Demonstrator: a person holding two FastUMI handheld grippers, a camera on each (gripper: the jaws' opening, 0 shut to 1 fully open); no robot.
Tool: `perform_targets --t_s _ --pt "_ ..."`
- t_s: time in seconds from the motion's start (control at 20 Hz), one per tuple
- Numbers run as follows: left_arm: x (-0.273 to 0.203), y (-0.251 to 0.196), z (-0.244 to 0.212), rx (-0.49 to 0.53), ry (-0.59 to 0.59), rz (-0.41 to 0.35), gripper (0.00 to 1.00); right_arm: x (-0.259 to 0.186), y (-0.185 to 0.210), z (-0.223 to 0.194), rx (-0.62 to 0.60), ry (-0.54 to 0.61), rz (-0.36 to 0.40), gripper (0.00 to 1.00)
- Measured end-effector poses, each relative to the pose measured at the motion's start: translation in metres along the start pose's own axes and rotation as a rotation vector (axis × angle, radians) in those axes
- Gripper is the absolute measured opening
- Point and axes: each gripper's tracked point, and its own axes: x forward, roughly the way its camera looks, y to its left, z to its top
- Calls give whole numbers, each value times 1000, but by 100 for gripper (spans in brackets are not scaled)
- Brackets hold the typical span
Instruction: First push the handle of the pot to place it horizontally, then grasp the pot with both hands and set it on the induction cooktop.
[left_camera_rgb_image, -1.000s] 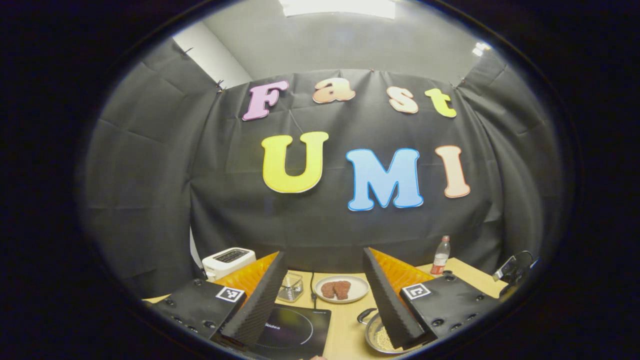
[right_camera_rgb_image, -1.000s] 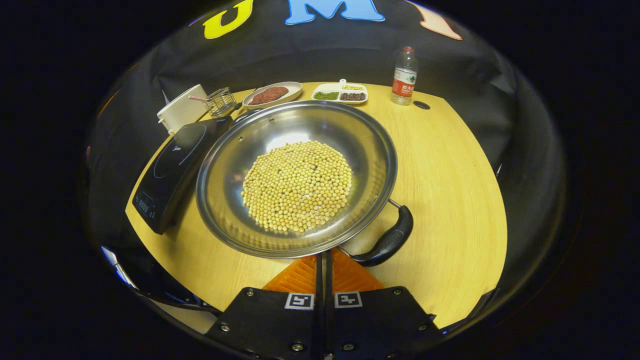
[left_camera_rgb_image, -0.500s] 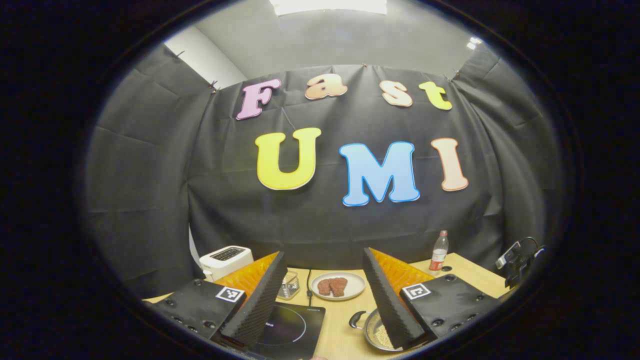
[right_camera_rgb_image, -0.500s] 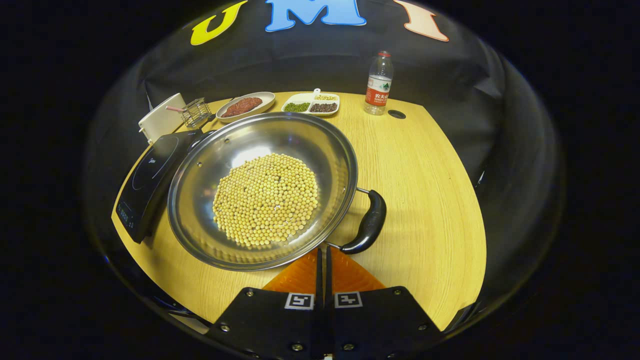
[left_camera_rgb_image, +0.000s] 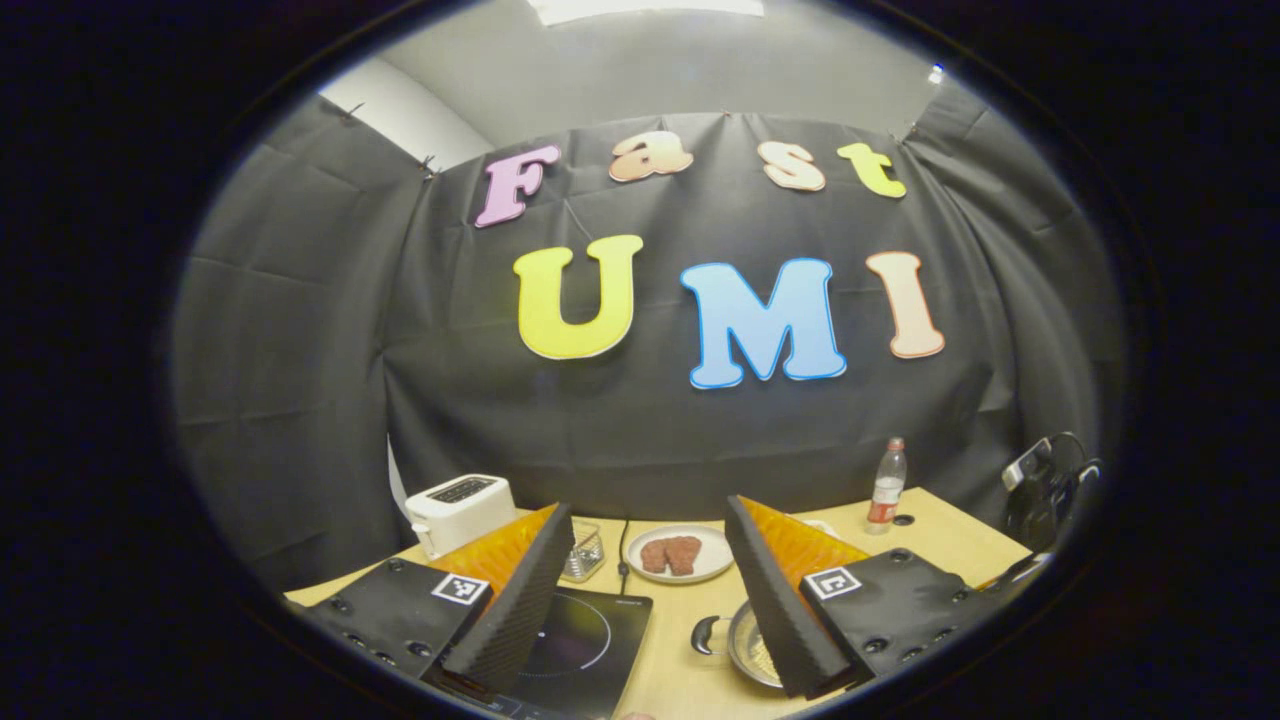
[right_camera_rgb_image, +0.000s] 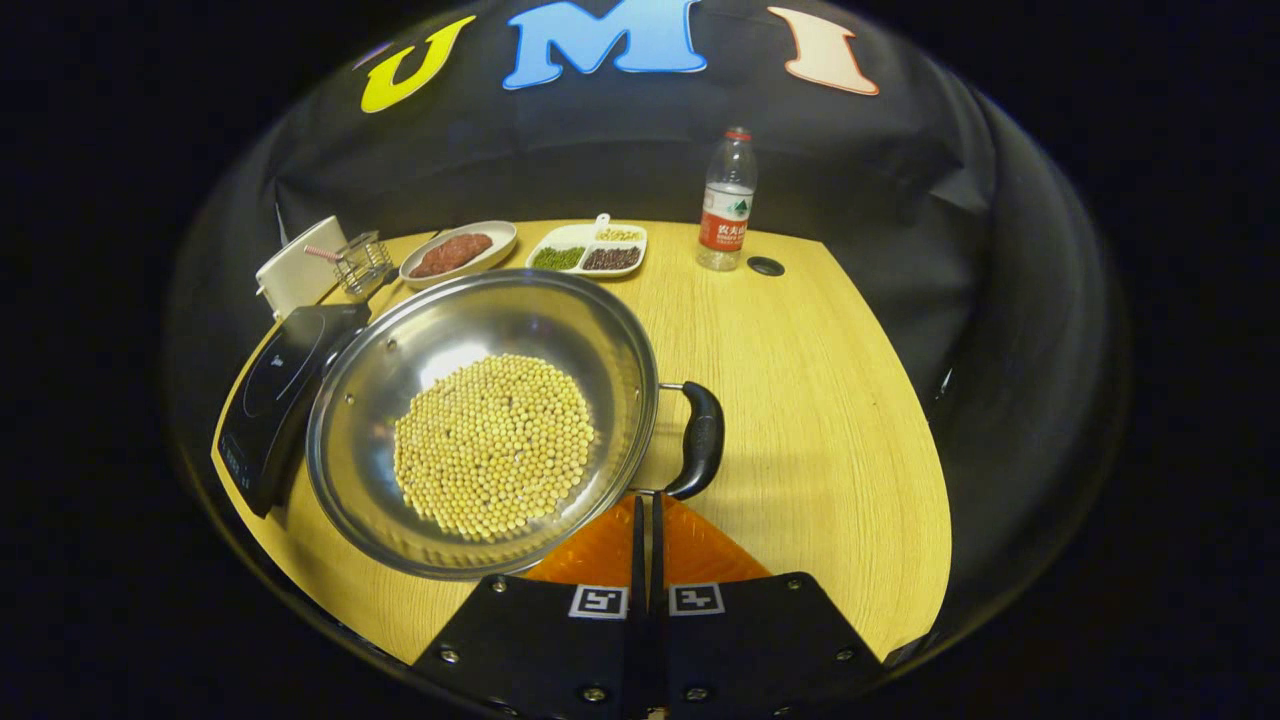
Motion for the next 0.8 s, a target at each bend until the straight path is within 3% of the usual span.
perform_targets --t_s 0.1,0.25,0.4,0.45,0.55,0.65,0.7,0.75,0.8 --pt "2 -8 -16 0 29 -8 99 1 -6 4 19 -22 -14 1" --pt "9 -21 -39 2 65 -33 94 -3 -14 18 56 -83 -22 1" --pt "20 -38 -64 12 103 -68 94 -11 -12 41 132 -197 19 5" --pt "24 -43 -73 10 120 -79 99 -17 -14 45 154 -223 20 36" --pt "34 -53 -95 -5 170 -104 99 -15 -18 53 175 -260 11 100" --pt "44 -59 -117 -8 224 -119 99 -14 -17 53 163 -258 13 100" --pt "49 -61 -128 -3 247 -123 94 -12 -16 53 154 -255 11 100" --pt "53 -64 -138 3 271 -131 100 -9 -14 52 143 -253 12 100" --pt "57 -66 -149 7 296 -137 99 -8 -14 53 136 -254 10 100"
